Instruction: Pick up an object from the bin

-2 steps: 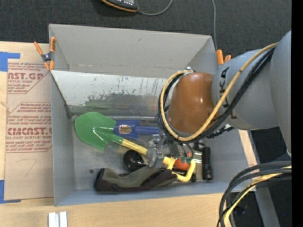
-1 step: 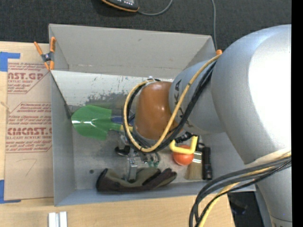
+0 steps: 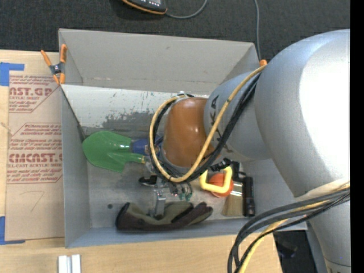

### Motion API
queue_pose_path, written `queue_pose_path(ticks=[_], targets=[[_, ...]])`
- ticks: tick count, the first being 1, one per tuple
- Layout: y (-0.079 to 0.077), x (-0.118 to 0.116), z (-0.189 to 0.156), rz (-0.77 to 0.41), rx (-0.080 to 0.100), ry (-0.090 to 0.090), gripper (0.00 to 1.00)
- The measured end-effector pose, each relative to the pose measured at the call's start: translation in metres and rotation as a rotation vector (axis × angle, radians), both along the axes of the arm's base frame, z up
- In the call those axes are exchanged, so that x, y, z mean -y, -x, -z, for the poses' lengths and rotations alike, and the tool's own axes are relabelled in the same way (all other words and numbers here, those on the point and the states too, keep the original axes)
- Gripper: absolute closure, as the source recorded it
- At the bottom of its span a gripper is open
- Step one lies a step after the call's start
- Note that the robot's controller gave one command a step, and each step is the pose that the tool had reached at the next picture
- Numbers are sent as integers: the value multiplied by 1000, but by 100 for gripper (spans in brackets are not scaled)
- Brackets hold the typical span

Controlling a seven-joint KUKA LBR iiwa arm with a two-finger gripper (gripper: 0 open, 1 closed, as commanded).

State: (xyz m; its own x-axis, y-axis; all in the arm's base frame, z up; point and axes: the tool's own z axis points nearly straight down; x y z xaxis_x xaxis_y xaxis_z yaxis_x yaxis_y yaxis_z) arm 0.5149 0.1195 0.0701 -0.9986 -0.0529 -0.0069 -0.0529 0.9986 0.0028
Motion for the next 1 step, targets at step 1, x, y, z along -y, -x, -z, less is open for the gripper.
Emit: queue_pose_path(ticks=[1], targets=[[0, 8, -11, -2, 1, -1, 100]])
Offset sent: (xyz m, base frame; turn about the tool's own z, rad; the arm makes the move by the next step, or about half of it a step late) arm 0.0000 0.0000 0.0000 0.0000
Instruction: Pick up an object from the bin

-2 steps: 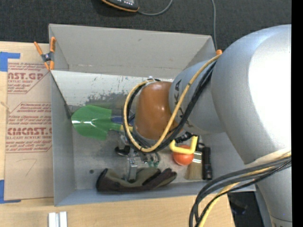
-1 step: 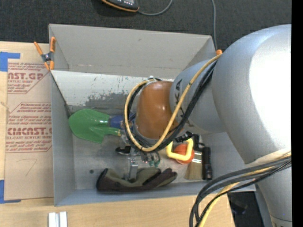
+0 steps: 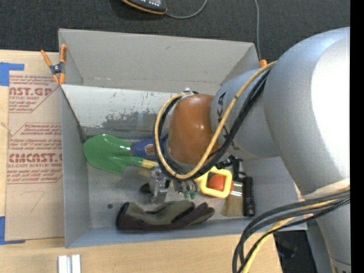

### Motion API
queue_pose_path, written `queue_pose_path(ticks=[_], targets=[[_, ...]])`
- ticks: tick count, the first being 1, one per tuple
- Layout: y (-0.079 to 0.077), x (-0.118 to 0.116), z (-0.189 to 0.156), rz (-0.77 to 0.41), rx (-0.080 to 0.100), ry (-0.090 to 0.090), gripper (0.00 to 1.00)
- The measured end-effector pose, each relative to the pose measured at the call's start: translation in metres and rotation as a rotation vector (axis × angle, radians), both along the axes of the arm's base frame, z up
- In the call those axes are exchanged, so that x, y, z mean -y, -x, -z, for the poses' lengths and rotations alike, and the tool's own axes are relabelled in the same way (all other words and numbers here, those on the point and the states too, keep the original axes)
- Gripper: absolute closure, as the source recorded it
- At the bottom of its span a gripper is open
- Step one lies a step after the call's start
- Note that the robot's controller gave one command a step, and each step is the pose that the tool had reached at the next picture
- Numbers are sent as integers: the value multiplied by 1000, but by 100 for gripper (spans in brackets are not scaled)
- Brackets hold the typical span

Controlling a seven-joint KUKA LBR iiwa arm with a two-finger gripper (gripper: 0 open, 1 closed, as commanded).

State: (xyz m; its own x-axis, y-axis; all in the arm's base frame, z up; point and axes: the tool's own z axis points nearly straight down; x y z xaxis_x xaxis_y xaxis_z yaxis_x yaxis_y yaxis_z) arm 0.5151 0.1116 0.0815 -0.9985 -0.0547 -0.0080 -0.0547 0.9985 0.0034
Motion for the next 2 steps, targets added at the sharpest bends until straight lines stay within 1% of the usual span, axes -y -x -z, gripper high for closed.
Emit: queue_pose_path(ticks=[1, 2], targets=[[0, 0, 0, 0, 0, 0, 100], [2, 8, -6, 20, -1, -1, 100]])
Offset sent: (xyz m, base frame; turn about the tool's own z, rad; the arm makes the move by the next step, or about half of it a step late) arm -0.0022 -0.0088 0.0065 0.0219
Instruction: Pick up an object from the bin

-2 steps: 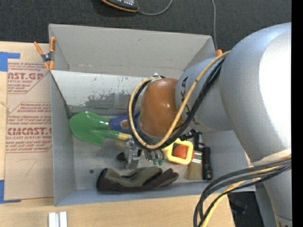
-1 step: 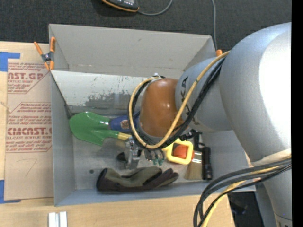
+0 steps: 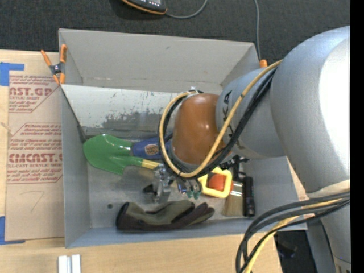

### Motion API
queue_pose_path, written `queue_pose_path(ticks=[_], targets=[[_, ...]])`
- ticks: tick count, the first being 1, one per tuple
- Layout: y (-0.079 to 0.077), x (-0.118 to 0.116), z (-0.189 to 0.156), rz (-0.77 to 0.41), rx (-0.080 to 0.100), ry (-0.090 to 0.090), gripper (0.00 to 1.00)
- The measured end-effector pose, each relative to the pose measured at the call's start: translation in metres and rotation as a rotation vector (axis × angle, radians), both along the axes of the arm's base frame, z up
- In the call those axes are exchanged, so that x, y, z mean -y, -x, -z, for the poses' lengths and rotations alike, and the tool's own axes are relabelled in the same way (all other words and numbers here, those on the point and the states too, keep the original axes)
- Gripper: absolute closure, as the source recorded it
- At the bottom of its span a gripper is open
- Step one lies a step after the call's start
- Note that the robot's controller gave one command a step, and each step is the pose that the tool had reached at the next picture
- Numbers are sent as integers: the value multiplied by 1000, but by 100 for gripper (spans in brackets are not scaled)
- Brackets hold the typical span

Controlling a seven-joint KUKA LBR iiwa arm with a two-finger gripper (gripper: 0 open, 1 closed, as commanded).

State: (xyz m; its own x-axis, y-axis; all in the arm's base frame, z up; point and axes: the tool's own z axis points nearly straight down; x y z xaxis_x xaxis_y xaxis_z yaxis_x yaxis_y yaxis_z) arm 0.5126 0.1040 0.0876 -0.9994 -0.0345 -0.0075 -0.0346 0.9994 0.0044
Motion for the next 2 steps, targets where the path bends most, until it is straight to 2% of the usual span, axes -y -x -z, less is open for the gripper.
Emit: queue_pose_path(ticks=[1, 2], targets=[[-2, -2, -17, -8, 0, 0, 100], [1, 9, -3, 8, -3, 0, 100]])
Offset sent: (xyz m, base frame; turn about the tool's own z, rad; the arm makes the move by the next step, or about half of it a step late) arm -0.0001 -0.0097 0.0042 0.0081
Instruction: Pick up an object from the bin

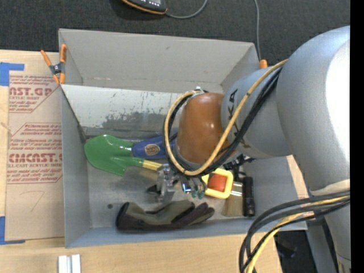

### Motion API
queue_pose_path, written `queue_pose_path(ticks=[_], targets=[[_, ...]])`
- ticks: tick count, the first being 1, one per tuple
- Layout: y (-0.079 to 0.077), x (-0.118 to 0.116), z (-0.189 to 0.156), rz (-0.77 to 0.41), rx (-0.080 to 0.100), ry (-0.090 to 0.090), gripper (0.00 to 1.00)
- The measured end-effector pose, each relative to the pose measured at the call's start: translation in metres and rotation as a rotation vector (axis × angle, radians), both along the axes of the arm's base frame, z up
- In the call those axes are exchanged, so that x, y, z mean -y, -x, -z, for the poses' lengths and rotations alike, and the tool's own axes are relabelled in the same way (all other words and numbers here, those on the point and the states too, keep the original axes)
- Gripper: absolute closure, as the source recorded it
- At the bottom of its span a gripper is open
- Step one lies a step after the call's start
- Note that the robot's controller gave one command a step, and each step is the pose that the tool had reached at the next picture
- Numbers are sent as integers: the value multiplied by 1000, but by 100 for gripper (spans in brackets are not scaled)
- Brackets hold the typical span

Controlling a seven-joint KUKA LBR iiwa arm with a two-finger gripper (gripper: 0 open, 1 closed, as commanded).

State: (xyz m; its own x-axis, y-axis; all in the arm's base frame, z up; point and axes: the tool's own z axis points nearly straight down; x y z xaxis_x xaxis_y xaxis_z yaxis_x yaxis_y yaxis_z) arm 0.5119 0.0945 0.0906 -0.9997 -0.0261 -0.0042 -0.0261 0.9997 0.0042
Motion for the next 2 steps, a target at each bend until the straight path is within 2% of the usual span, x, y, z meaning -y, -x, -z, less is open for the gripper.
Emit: queue_pose_path(ticks=[2], targets=[[7, 5, -4, -37, 2, 0, 100]])
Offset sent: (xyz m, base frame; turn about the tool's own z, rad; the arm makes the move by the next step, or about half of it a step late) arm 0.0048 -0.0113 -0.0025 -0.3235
